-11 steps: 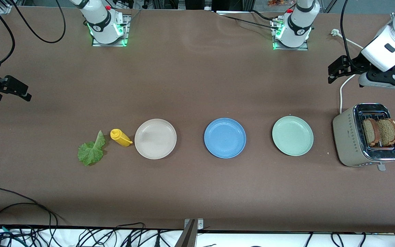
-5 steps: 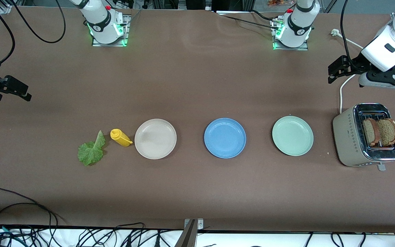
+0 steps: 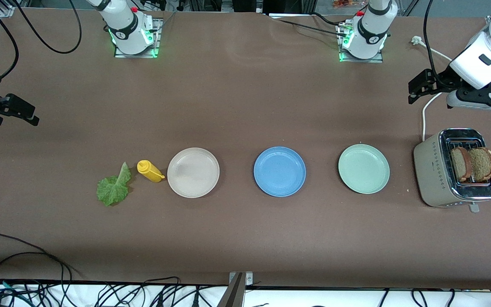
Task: Make sandwich in blue plate with both arms
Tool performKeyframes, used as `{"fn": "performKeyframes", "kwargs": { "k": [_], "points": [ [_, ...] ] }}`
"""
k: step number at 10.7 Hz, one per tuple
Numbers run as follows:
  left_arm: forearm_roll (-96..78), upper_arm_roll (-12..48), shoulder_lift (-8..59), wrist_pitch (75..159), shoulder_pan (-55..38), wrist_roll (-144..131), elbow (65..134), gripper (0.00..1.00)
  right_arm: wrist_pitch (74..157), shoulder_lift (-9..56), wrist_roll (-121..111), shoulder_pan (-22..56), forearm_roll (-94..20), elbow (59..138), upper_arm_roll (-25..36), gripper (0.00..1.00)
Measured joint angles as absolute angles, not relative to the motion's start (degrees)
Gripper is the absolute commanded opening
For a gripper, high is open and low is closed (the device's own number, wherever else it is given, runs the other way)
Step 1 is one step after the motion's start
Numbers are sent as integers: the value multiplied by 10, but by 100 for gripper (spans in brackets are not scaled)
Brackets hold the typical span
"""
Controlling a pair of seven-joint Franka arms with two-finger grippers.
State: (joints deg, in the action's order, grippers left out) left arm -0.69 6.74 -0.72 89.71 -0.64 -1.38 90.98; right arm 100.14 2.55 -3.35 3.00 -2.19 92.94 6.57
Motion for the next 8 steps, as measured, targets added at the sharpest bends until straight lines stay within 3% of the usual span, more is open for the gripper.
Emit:
{"fn": "performKeyframes", "kwargs": {
  "k": [8],
  "points": [
    [-6,67,-7,863,-6,-14,910,100,1001,26,-34,30,-22,929,74,100]
  ]
}}
